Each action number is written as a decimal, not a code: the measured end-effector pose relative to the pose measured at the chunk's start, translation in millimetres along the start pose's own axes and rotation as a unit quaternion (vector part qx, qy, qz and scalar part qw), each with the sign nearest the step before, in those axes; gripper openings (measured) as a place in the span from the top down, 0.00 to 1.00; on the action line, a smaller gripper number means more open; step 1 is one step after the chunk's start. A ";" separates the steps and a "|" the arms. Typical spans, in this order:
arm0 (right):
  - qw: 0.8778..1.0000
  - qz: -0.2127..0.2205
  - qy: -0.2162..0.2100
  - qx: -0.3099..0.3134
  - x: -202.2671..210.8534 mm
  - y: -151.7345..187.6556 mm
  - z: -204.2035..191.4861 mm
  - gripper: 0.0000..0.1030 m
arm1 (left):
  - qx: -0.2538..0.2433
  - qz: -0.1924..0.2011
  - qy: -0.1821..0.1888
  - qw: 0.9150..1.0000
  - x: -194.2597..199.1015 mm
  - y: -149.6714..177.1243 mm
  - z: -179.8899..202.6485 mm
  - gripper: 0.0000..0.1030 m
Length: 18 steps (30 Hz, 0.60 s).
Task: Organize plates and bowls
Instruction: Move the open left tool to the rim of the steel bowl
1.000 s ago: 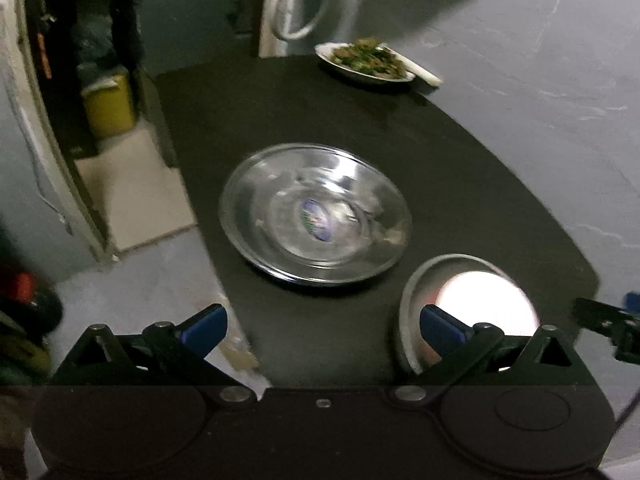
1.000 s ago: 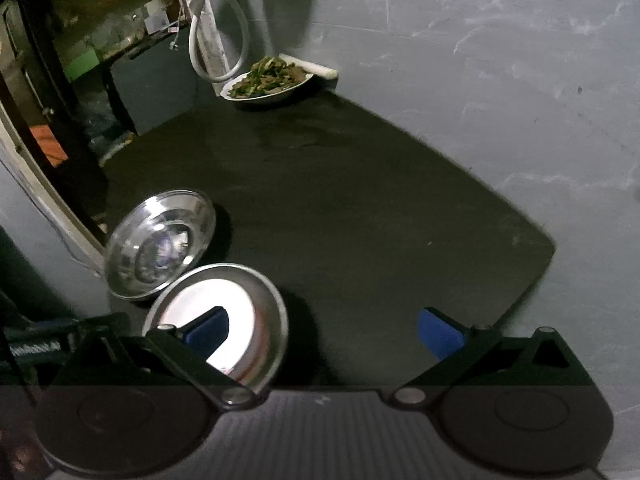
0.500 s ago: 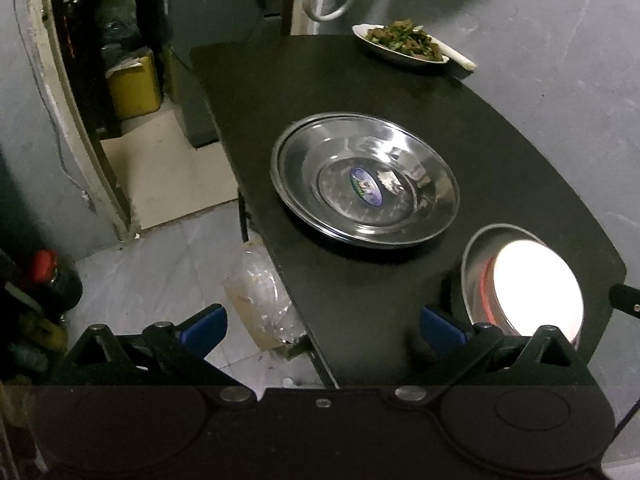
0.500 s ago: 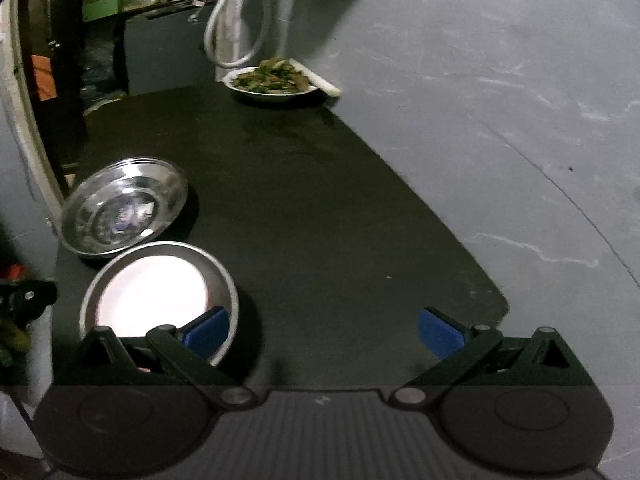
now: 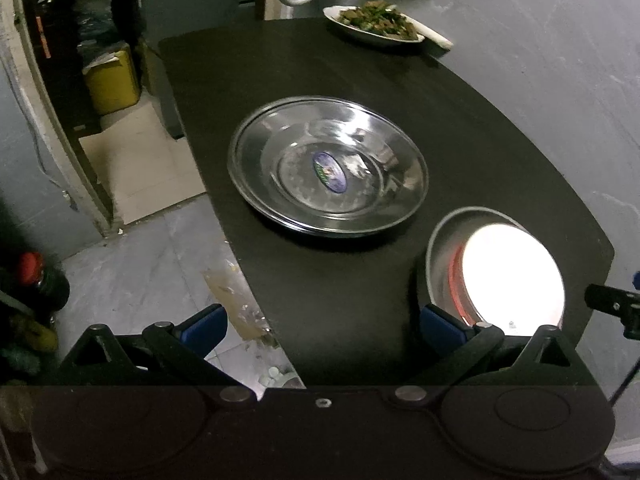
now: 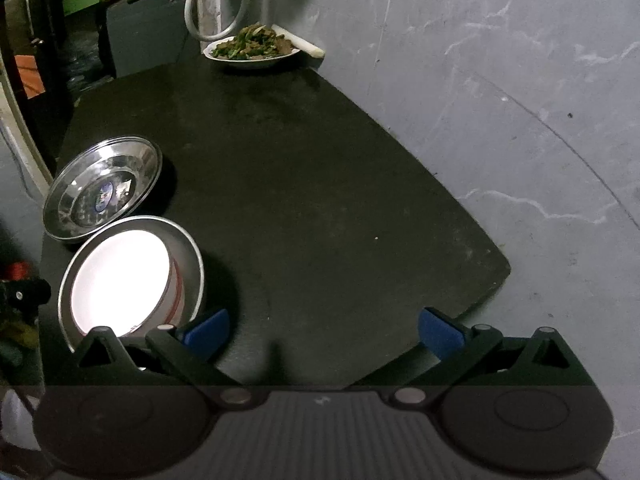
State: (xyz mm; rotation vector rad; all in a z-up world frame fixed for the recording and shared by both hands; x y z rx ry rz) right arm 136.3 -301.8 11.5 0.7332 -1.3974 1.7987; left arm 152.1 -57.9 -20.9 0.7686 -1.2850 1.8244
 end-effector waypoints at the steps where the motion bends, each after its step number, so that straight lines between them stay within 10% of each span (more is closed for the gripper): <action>1: 1.000 -0.002 -0.012 0.004 -3.1 -1.7 -0.3 0.00 | -0.001 -0.003 0.002 1.000 -1.2 0.0 1.5 0.01; 18: 0.997 -0.002 -0.069 0.044 -21.3 -16.4 -9.2 0.00 | -0.007 -0.009 -0.007 1.000 -0.6 -4.6 10.8 0.01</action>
Point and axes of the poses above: each gripper's, at about its wrist camera, not at the fingertips, and x roughly against the way its jaws point, z to its right, y to its underside, the point moved 1 cm from there along -x, roughly the way its jaws point, and after that the axes turned 13 degrees about y, right-handed, at the moved point
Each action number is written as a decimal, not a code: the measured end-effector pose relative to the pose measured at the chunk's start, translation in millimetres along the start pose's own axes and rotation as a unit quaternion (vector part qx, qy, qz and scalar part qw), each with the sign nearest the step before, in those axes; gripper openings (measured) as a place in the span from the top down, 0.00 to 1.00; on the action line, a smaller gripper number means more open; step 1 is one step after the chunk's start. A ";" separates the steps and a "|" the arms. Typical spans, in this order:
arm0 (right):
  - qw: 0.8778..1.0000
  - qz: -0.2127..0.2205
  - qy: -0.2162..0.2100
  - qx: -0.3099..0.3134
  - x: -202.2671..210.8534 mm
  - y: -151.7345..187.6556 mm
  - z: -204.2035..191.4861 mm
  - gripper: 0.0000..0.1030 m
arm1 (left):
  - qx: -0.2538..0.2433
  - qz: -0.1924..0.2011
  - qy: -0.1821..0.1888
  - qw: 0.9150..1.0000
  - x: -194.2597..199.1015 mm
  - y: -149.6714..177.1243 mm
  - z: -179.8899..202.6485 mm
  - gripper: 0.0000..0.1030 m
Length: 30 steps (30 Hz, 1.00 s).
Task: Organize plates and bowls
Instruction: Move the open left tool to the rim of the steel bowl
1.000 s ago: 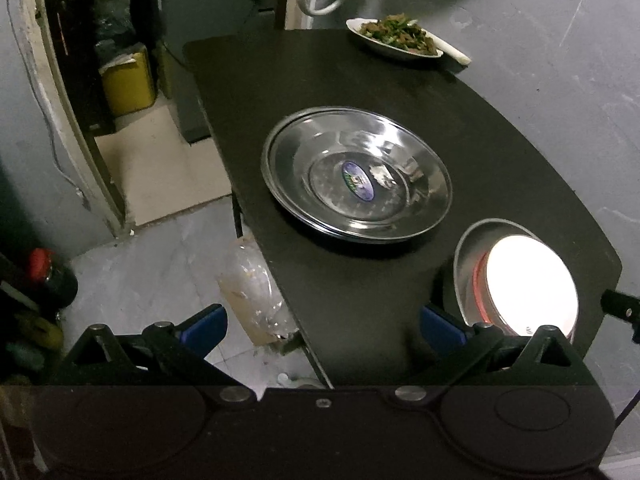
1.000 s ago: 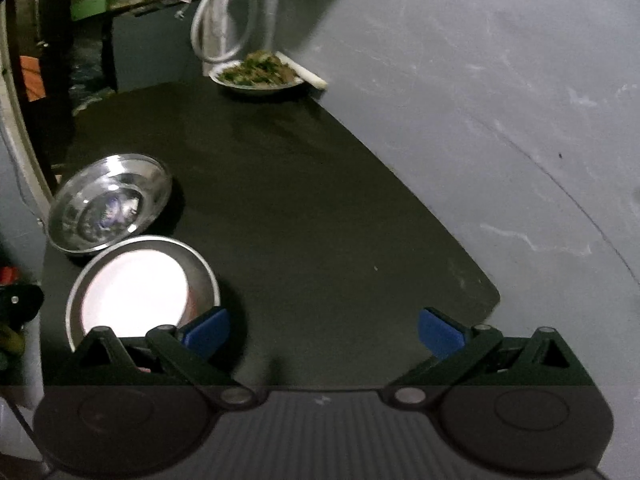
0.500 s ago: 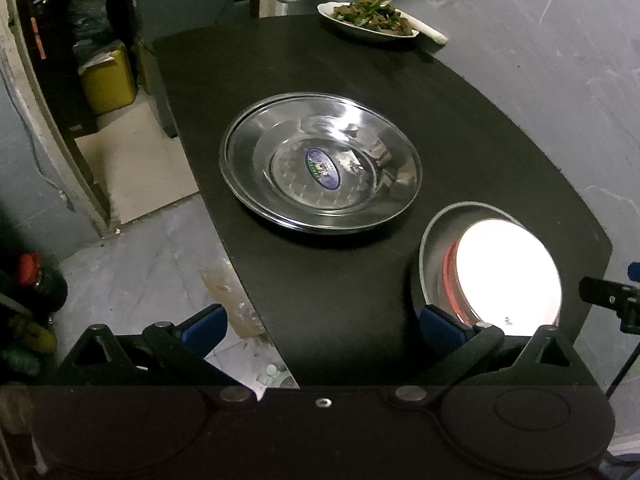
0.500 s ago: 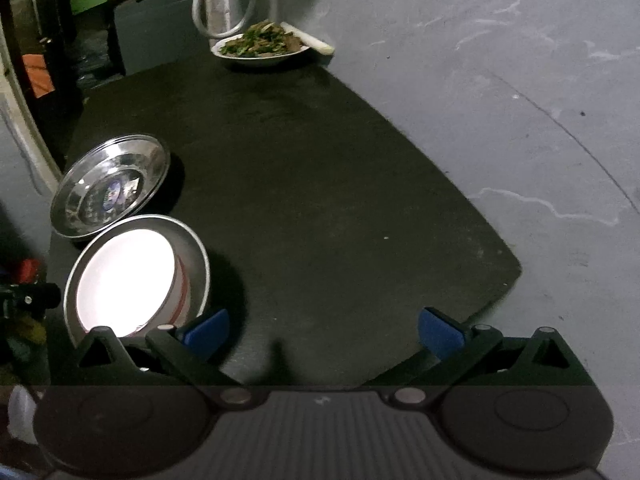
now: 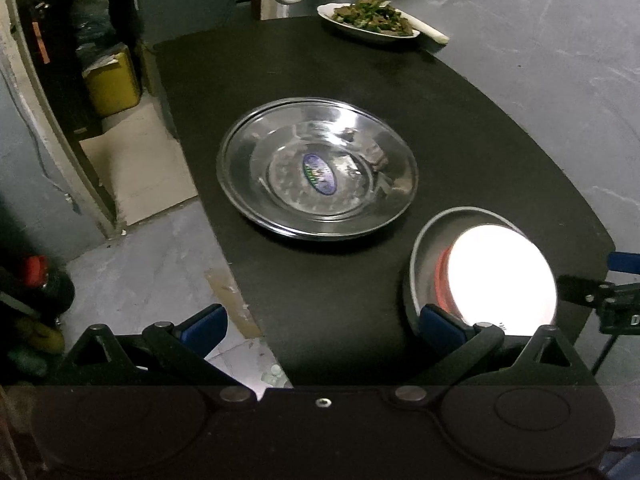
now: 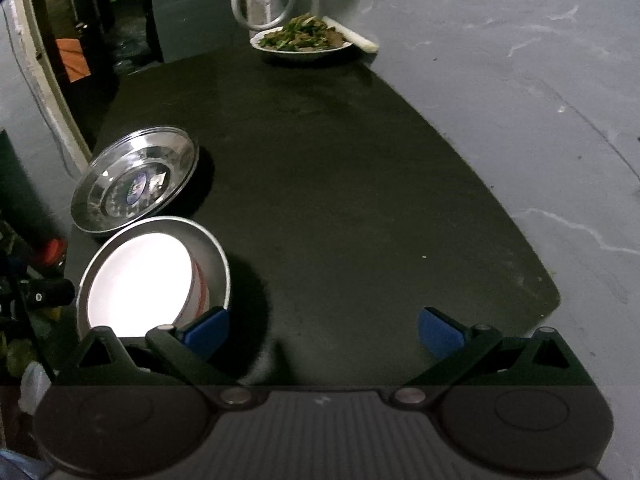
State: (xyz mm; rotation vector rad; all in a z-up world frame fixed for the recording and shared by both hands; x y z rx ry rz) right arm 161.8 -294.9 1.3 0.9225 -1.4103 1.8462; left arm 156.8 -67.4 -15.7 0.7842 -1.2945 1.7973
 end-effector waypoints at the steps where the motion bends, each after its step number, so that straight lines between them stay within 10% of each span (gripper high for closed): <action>1: 1.000 -0.001 -0.003 0.002 -1.5 -0.1 -0.6 0.00 | -0.002 -0.002 0.002 1.000 -1.1 -0.1 1.0 0.01; 30: 0.995 -0.028 -0.091 0.016 -38.9 -8.0 0.1 0.00 | -0.005 -0.043 -0.035 0.998 -22.8 -3.3 20.6 0.02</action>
Point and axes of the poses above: each gripper's, at about its wrist camera, not at the fingertips, and x roughly against the way its jaws point, z to its right, y to its underside, the point moved 1 cm from there along -x, roughly the way its jaws point, and after that the axes turned 13 degrees about y, right-handed, at the moved point
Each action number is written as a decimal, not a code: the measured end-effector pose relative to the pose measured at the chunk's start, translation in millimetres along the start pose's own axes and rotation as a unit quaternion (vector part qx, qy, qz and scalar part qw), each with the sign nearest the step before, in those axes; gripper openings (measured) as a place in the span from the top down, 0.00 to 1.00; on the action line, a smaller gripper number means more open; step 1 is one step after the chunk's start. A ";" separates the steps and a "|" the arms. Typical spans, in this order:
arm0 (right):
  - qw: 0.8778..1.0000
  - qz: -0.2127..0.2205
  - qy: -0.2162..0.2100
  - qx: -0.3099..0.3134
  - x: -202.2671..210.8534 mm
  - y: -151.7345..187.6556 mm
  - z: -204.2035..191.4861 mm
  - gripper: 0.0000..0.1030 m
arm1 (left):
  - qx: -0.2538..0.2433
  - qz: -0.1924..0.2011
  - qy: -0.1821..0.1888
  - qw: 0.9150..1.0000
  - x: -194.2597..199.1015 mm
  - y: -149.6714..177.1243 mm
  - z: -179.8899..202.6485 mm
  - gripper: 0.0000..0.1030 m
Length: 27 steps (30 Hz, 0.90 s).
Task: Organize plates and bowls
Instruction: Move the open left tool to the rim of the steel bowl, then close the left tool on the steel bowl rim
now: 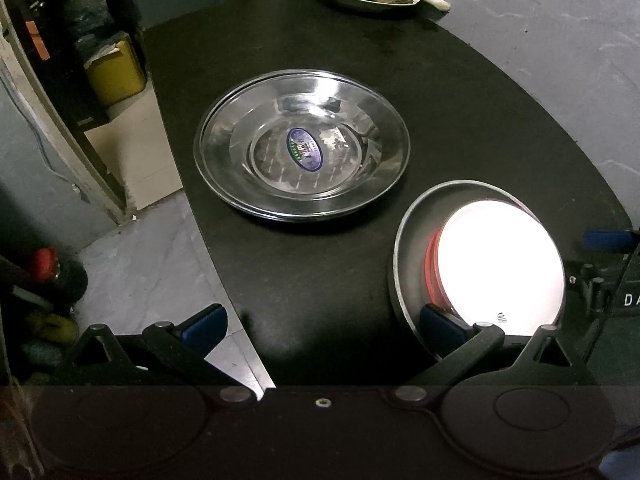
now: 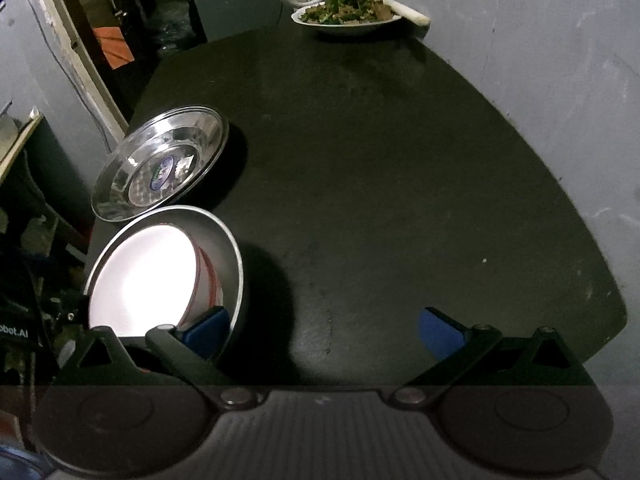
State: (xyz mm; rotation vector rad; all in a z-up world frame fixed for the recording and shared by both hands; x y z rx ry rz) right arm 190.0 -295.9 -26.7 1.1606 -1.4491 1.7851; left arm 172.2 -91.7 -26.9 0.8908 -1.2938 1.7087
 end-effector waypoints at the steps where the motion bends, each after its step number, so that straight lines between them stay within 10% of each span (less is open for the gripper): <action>1: 1.000 -0.003 -0.005 -0.005 -1.4 0.1 1.6 0.00 | -0.003 0.001 0.000 1.000 0.8 0.2 1.3 0.04; 11: 0.997 -0.009 -0.069 -0.038 -2.7 4.5 12.8 0.19 | 0.025 0.010 0.051 0.998 5.1 -0.2 -0.4 0.32; 21: 0.995 -0.010 -0.096 -0.029 6.5 2.0 10.1 0.53 | 0.041 0.027 0.126 0.991 4.9 -0.8 5.6 0.86; 27: 0.993 -0.011 -0.115 -0.021 9.9 -2.3 4.1 0.70 | 0.048 0.035 0.129 0.990 3.7 -2.1 5.7 0.86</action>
Point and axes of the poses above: each gripper's, at about its wrist camera, not at the fingertips, and x roughly against the way its jaws point, z to its right, y to its underside, the point moved 1 cm from there along -x, roughly the way its jaws point, and after that the axes turned 13 degrees about y, right-handed, at the moved point
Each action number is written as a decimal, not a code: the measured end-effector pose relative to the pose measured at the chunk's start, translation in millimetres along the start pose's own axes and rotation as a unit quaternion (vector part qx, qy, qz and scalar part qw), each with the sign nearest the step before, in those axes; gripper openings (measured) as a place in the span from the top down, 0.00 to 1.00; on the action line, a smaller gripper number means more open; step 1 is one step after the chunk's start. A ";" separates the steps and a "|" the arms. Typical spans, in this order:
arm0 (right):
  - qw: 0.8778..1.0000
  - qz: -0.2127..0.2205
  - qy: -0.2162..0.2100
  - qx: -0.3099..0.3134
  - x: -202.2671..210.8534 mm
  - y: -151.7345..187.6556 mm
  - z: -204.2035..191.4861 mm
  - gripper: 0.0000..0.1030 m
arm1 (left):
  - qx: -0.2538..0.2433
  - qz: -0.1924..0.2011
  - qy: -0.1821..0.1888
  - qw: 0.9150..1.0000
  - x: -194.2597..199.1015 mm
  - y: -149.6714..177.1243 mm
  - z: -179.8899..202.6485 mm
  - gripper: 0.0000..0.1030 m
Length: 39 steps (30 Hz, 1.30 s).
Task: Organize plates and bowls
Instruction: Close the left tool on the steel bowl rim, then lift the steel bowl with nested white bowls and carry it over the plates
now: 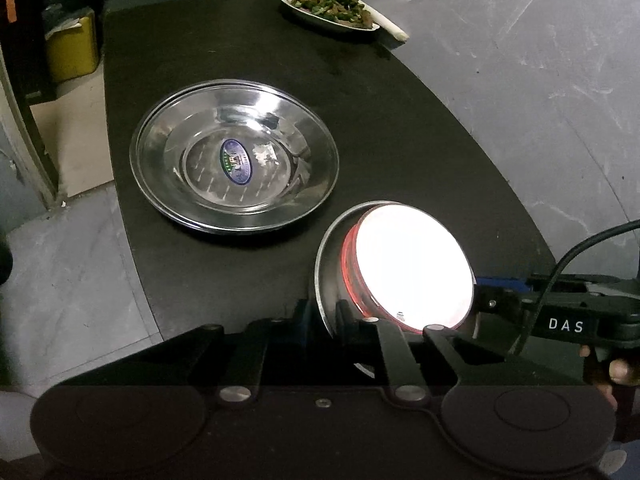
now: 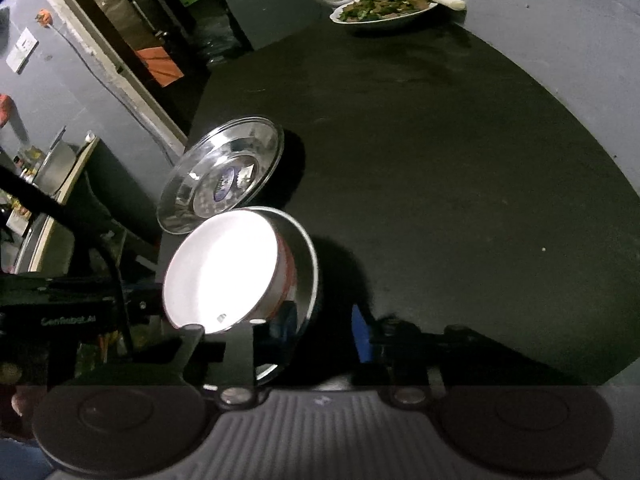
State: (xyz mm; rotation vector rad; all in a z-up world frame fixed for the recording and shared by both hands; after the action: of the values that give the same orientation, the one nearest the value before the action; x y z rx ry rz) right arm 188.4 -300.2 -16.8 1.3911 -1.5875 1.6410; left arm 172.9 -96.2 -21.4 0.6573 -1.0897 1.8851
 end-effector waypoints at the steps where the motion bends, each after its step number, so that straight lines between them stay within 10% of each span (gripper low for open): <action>1: 1.000 -0.001 -0.001 0.001 -0.2 -0.5 -0.2 0.70 | 0.000 0.001 0.000 1.000 -0.1 -0.1 0.0 0.87; 39: 0.999 -0.039 -0.024 -0.013 -11.0 -4.9 -3.2 0.82 | 0.023 0.001 -0.012 1.000 -9.7 -4.8 -0.3 0.89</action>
State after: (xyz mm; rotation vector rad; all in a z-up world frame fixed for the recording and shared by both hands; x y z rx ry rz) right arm 195.7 -292.7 -23.6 1.4694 -1.5555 1.5483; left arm 181.9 -98.6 -26.8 0.7073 -1.0661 1.9123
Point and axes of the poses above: each gripper's, at about its wrist camera, not at the fingertips, and x roughly against the way its jaws point, z to its right, y to its underside, the point moved 1 cm from there along -x, roughly the way its jaws point, and after that the axes turned 13 degrees about y, right-handed, at the moved point
